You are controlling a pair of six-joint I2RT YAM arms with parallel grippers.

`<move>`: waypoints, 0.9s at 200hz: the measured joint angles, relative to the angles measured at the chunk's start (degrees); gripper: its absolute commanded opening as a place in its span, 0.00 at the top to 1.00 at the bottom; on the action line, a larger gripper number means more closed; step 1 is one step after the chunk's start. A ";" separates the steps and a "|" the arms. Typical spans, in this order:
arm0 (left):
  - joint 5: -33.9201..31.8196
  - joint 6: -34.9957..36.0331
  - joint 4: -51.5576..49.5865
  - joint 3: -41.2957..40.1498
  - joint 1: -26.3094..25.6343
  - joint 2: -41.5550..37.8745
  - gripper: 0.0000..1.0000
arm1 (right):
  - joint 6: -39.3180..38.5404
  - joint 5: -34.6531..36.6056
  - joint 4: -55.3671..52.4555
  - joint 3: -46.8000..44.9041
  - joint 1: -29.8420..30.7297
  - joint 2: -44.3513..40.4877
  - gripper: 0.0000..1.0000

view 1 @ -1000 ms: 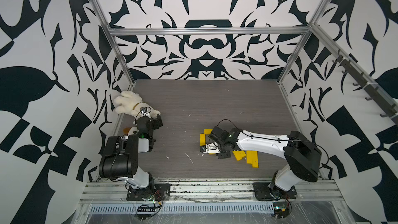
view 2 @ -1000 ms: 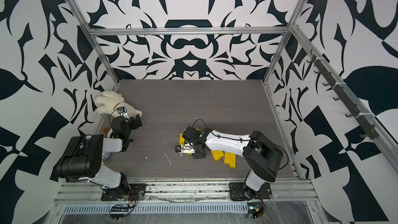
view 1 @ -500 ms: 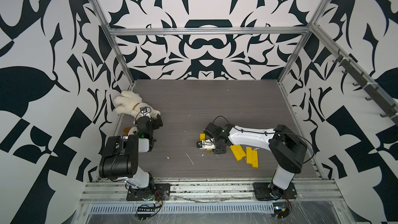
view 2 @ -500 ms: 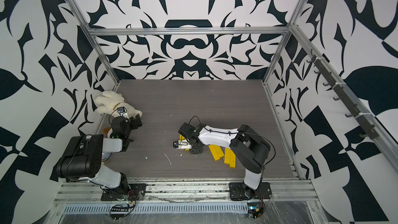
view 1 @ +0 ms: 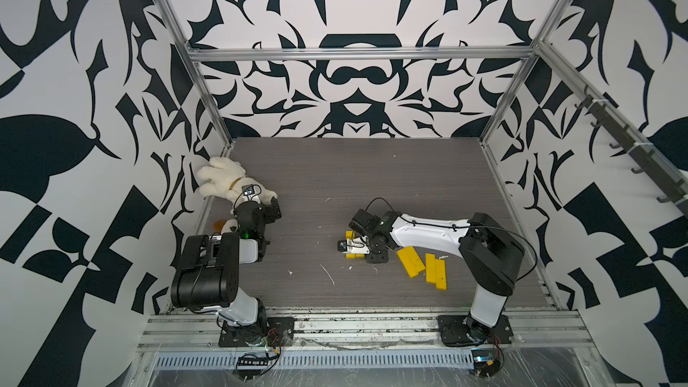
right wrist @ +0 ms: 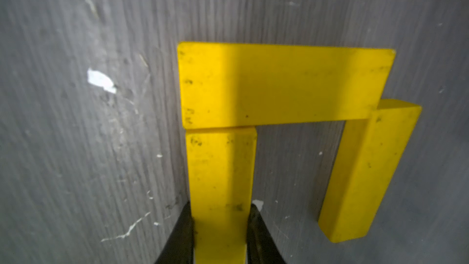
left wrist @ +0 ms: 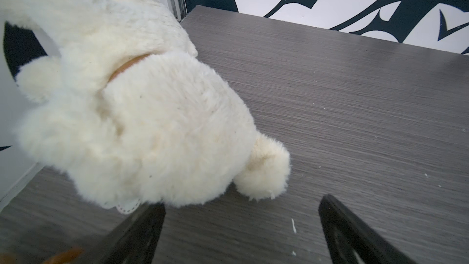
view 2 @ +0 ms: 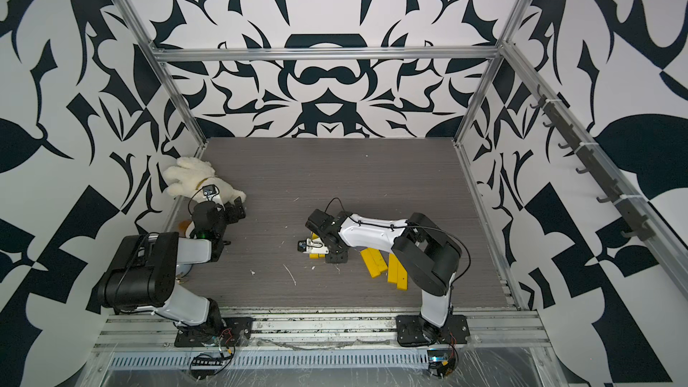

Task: Assemble the number 8 with building blocks
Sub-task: Assemble the building block at the center of the board.

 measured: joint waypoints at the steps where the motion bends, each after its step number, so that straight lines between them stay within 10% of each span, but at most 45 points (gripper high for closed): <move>1: 0.00 0.00 0.00 0.00 0.00 0.00 0.01 | 0.09 0.00 -0.07 0.09 0.00 0.09 0.84; 180: 0.00 0.00 0.00 0.00 0.00 0.00 0.01 | 3.02 -2.91 -4.24 1.51 -0.44 0.81 0.81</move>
